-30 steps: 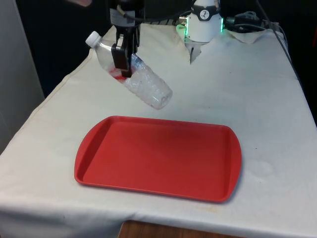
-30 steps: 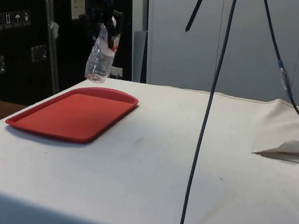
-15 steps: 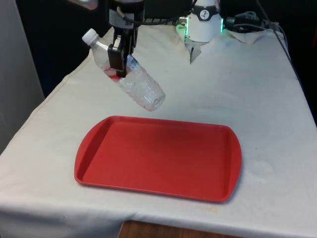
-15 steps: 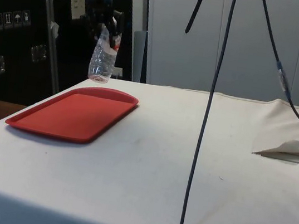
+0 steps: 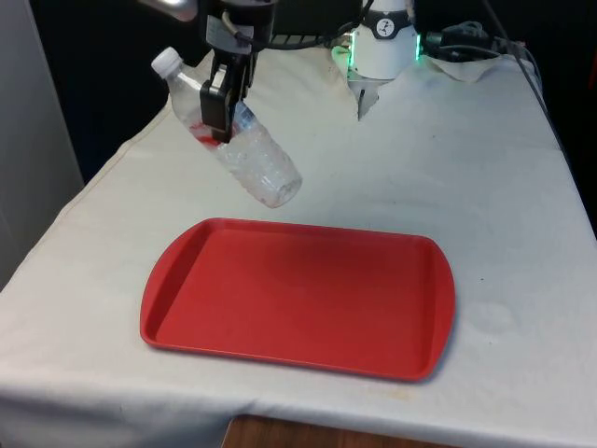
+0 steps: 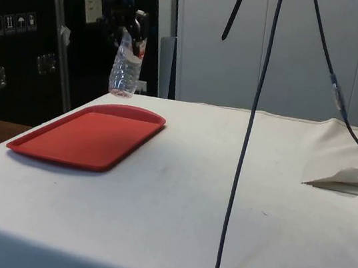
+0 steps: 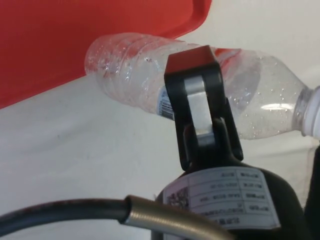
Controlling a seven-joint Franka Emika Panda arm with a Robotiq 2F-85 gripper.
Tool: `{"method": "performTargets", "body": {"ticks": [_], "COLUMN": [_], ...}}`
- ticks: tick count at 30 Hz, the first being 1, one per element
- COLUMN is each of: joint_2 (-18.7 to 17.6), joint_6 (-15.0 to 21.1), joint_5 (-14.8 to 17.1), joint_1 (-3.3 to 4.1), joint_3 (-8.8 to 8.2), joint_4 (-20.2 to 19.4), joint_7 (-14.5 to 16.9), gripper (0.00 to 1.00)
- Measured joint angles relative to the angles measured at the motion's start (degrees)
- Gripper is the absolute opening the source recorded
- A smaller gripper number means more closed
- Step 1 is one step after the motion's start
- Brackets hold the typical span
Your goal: Place the bottle upright on the tray.
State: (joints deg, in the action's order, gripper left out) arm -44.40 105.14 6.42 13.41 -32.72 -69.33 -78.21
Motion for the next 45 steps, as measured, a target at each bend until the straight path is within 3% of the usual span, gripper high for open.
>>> {"method": "performTargets", "body": {"ticks": [33, 45], "joint_2": [-0.86, -0.92], "joint_6": [1.72, 1.66], "joint_5": [-13.87, -18.91], "joint_1": [0.86, 0.97], "joint_3": [0.29, 1.09], "joint_4": [0.23, 0.23], "joint_7": [-9.97, -13.52], "gripper": [0.34, 0.34]}}
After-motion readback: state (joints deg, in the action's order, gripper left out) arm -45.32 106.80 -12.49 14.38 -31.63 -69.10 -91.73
